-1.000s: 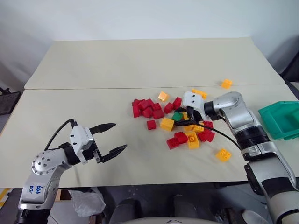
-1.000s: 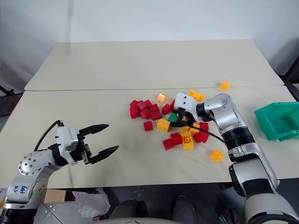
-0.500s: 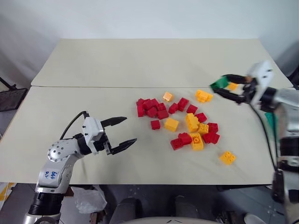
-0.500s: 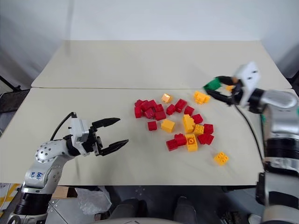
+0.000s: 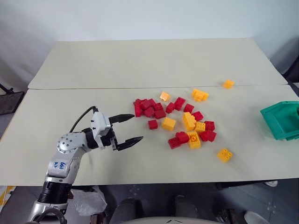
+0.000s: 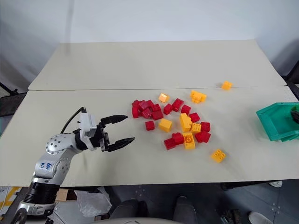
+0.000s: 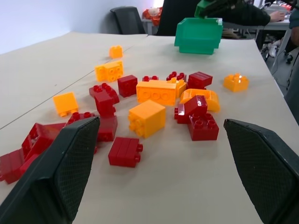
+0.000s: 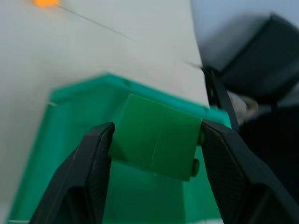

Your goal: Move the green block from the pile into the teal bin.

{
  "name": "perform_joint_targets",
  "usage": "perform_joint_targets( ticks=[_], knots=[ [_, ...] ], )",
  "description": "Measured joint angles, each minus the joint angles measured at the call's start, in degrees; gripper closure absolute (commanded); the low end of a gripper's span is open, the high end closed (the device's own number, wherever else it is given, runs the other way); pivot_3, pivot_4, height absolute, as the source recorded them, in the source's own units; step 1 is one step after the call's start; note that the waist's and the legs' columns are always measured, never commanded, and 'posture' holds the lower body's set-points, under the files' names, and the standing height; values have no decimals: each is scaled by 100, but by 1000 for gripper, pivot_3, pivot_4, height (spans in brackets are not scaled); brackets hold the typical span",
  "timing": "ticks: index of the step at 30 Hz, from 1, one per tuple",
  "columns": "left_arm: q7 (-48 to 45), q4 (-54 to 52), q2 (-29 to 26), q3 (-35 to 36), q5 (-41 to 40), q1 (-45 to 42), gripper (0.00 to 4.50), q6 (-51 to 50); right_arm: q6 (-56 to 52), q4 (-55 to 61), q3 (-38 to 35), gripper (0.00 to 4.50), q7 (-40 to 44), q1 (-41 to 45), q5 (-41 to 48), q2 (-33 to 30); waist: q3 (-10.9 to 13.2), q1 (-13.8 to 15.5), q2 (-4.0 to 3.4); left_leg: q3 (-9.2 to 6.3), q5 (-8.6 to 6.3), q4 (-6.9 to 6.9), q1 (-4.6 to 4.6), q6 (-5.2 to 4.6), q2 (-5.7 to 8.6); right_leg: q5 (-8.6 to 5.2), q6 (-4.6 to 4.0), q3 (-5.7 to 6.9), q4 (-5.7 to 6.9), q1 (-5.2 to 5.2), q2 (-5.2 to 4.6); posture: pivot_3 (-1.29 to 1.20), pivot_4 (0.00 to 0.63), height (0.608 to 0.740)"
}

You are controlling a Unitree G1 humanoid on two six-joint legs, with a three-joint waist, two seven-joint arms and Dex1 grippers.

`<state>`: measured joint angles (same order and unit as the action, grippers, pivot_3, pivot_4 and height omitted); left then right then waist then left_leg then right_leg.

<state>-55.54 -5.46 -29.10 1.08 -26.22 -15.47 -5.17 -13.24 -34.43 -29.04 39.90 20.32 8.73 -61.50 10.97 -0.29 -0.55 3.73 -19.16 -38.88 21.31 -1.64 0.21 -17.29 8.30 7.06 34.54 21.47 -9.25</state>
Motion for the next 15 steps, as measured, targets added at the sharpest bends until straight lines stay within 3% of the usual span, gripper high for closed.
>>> perform_joint_targets(
  ticks=[5,11,15],
  knots=[
    [54,-14,70,-1,24,11,0,2,95,-485,376,18,-251,523,-101,3,0,15,0,-2,0,-2,1,0,1,0,0,0,0,0,0,0,150,740],
    [173,-65,35,88,37,174,0,1,892,-869,741,18,96,867,-161,-14,2,21,-5,-4,0,-2,8,-3,3,0,0,1,-6,0,-1,0,150,740],
    [348,-112,-133,353,37,370,0,-21,1542,-210,672,18,1531,834,649,224,3,-3,-3,-6,0,0,2,-2,-8,0,0,2,-5,-1,9,0,150,740]
  ],
)
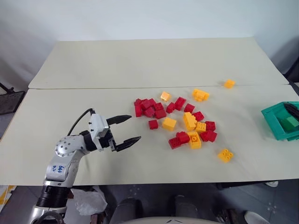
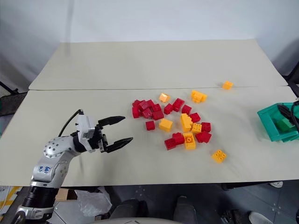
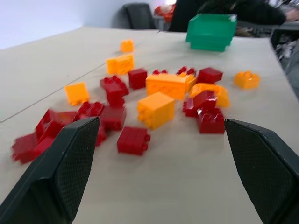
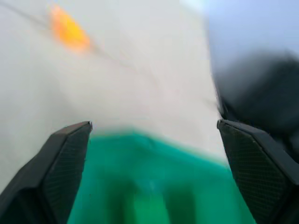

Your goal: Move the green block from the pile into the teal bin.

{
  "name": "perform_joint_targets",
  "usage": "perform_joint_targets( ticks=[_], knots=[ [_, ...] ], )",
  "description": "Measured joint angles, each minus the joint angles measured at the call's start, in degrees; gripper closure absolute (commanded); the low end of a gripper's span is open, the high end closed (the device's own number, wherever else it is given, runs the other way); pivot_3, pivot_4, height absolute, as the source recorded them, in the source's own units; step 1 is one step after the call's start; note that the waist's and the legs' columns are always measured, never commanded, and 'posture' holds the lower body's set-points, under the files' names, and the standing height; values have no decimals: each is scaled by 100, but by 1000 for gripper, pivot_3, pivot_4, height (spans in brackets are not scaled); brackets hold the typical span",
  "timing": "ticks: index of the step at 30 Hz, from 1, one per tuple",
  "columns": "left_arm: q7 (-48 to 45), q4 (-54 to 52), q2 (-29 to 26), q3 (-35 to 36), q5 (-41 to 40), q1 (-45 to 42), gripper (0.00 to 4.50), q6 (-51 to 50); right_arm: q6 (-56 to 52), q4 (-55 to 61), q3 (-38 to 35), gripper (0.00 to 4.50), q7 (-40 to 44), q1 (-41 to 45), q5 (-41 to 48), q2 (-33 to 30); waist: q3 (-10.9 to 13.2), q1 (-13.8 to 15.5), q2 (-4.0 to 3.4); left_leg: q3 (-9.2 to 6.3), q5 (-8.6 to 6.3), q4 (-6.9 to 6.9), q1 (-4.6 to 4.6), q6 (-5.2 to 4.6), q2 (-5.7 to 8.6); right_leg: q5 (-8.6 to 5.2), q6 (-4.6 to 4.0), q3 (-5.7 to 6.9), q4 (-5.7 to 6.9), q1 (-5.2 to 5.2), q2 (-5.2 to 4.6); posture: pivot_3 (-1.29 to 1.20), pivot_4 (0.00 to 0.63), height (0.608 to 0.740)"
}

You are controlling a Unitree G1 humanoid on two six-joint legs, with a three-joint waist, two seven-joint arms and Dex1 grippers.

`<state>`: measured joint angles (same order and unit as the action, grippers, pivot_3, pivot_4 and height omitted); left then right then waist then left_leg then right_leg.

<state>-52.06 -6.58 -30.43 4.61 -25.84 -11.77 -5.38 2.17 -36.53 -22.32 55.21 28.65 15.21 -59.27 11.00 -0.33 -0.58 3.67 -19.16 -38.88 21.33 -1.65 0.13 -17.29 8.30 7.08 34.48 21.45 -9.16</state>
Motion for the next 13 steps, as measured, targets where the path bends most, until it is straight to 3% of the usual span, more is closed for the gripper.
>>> perform_joint_targets(
  ticks=[5,9,13],
  knots=[
    [159,-20,-335,511,34,404,0,27,-221,1775,228,18,1167,-597,1106,923,1,44,1,-11,-3,-1,-1,4,-7,3,-2,4,7,0,4,0,150,740],
    [264,-89,-545,830,127,805,0,50,-393,2969,709,18,1434,-1350,1374,1445,1,175,1,-27,-12,-6,7,0,3,8,6,15,9,1,-6,0,150,740],
    [354,-289,-640,1076,137,1160,0,34,-337,3189,842,18,1473,-1750,1314,1497,1,200,1,-29,-17,-11,11,-13,16,17,22,17,-8,-8,-19,0,150,740]
  ],
)
